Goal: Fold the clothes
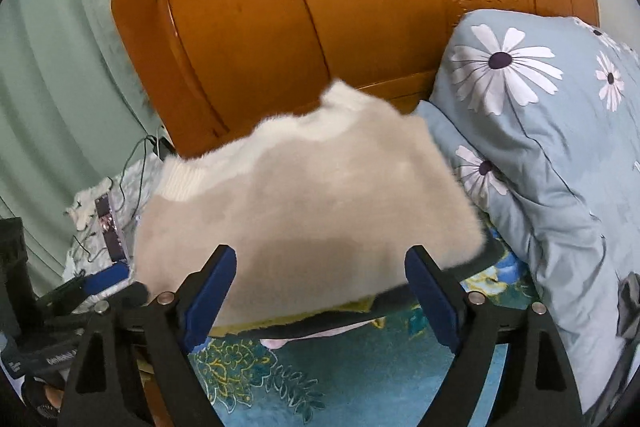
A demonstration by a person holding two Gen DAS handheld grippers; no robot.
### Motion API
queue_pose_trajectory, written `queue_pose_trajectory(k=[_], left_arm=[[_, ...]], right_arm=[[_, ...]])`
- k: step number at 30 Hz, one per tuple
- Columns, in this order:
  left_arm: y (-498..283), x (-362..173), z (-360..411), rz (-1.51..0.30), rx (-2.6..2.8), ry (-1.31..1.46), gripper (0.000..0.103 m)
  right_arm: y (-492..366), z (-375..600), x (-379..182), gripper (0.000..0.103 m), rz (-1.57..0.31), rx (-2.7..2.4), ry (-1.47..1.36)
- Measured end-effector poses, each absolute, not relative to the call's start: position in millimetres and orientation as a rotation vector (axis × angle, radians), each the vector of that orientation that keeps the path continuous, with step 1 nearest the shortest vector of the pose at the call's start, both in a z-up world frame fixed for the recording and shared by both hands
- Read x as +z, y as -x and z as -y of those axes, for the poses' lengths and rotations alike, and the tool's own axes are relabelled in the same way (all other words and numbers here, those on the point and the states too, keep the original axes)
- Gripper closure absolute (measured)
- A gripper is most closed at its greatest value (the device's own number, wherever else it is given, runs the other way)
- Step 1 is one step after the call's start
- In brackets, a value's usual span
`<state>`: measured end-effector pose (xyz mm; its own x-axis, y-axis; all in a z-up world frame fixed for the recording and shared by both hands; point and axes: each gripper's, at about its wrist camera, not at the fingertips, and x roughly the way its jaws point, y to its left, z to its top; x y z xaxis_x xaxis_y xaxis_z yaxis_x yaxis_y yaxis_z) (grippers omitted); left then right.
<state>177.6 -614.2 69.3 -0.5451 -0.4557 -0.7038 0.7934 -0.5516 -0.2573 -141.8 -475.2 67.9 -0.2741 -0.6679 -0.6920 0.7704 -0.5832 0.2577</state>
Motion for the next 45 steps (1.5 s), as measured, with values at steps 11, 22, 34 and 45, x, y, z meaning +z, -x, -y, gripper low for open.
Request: queue_pose_trajectory(k=[11, 22, 34, 45], left_arm=[[-189, 70, 594, -0.74, -2.157, -0.644, 0.026], [-207, 42, 549, -0.691, -2.155, -0.545, 0.0], [-216, 0, 537, -0.695, -2.059, -0.586, 0.0], [-224, -22, 537, -0.635, -1.966, -0.585, 0.0]], right_arm=[[104, 484, 53, 0.016, -0.313, -2.039, -0.842], [69, 462, 28, 0.0, -0.38, -2.119, -0.768], [54, 460, -3, 0.0, -0.428, -2.107, -0.788], [30, 472, -14, 0.0, -0.532, -2.099, -0.71]])
